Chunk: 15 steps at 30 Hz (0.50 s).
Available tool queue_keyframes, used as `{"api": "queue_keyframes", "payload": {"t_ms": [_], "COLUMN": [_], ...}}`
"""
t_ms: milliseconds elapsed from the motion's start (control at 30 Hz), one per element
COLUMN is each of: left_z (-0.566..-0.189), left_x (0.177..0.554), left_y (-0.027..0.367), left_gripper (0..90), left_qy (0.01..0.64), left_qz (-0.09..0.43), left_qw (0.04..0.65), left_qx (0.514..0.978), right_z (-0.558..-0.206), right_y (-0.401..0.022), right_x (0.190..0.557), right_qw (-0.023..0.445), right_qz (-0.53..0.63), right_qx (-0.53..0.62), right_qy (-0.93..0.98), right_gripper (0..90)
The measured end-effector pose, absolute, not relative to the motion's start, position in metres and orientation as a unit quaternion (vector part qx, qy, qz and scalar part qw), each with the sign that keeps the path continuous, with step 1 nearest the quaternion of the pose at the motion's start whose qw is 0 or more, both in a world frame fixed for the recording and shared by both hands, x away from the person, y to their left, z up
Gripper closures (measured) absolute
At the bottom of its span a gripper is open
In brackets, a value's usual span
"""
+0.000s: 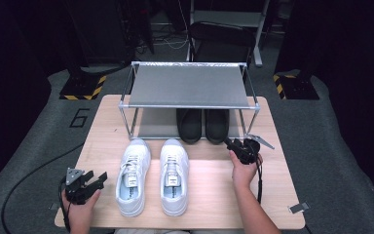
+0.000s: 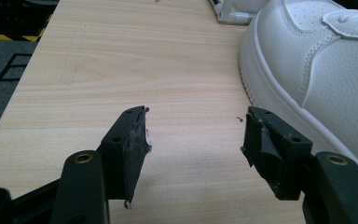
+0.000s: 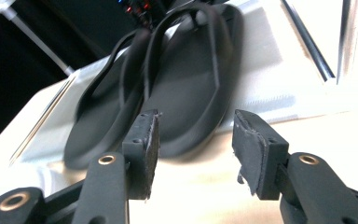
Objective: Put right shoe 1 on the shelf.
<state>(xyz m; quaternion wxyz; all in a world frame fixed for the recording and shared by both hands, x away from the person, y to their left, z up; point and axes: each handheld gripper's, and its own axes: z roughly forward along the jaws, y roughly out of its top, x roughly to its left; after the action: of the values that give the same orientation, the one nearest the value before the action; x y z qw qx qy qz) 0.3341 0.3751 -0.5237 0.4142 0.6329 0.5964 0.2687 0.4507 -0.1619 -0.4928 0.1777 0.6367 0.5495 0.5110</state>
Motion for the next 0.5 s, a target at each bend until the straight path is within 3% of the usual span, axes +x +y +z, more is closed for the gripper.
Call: {"api": "queue_keyframes", "payload": {"t_ms": [133,333,500], "left_z": [-0.523,-0.523,-0.524], "left_x": [0.334,0.334,0.335], "left_y": [0.376,0.375,0.374], "left_gripper": [39.1,39.4,39.7], "left_qy": [0.597,0.599,0.599], "left_qz": [0.266,0.266,0.266], "left_qw": [0.41,0.408,0.408], "left_qx": [0.636,0.636,0.635], "right_z": [-0.487,-0.492,-0.497], "right_y": [-0.163,-0.162,-0.168], "right_x": [0.43,0.399,0.378], "right_qw": [0.172,0.207,0.191], "right_qz": [0.508,0.48,0.491], "right_qx": [0.613,0.581,0.581], "right_qy": [0.58,0.623,0.621], "right_gripper": [49.7,48.5,46.1]}}
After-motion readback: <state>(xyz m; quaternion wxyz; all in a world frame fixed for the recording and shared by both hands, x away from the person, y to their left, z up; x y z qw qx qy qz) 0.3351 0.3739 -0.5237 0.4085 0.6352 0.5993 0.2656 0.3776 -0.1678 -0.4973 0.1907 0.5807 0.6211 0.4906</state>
